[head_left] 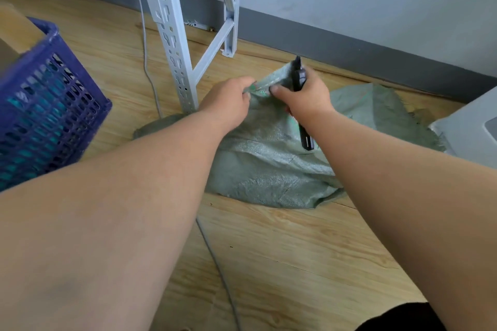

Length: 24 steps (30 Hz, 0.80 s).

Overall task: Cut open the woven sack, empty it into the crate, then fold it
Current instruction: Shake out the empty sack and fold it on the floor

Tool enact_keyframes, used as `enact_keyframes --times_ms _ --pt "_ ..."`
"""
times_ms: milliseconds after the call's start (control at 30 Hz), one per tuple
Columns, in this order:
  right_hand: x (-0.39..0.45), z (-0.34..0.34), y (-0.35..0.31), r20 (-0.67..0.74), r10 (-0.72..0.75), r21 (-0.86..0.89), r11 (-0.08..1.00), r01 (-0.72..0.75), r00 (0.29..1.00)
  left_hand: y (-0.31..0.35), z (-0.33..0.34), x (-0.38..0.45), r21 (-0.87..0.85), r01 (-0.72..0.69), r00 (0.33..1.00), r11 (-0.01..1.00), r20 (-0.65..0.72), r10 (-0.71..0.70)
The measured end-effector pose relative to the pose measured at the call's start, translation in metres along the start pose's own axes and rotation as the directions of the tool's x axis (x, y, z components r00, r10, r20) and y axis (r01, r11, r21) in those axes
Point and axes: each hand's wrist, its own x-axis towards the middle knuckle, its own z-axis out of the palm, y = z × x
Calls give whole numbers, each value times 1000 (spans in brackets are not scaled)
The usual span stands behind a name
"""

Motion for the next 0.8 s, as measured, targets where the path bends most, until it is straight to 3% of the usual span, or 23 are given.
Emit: enact_keyframes --times_ms 67,200,267,333,367,400,433,500,533,567,600,667,700,733,800 --pt "4 -2 -11 39 43 11 999 -44 998 3 -9 1 -4 -14 1000 1000 -15 13" --pt "24 -15 -33 -242 60 129 991 -29 968 -5 -25 2 256 168 985 952 -12 -170" --pt "27 -20 -36 -288 89 148 988 -48 953 -8 -33 -6 430 186 943 884 175 -283" --pt "30 -18 -33 -283 67 48 997 -56 957 -16 -33 -20 428 154 803 891 471 -365" --pt "26 -13 -32 -239 51 -7 998 -54 970 -22 -30 -28 372 201 715 906 577 -395" --pt "21 -7 -31 -161 45 -49 997 -54 986 -30 -27 -38 315 244 679 917 620 -394" --pt "15 3 -28 -63 54 -73 996 -59 997 -36 -23 -45 294 250 699 922 604 -382" --pt "0 23 -18 162 139 -77 989 -128 977 -53 -10 -57 267 270 822 925 437 -366" --pt "-6 33 -13 257 187 -74 982 -173 948 -62 -4 -64 190 347 830 918 394 -395" --pt "-11 41 -8 330 220 -86 976 -202 918 -70 0 -70 70 456 789 887 428 -440" --pt "-14 49 -4 387 246 -117 969 -218 888 -79 2 -78 -46 571 707 820 535 -463" --pt "-17 63 1 461 297 -207 952 -224 836 -94 -3 -92 -106 755 460 648 790 -406" --pt "-17 70 3 478 320 -255 942 -220 818 -107 -6 -93 -98 791 401 604 828 -391" --pt "-19 76 2 486 337 -313 929 -199 807 -117 -9 -91 -132 825 414 549 804 -428" --pt "-20 91 2 492 343 -448 888 -105 800 -143 -11 -79 -256 834 545 489 519 -658"
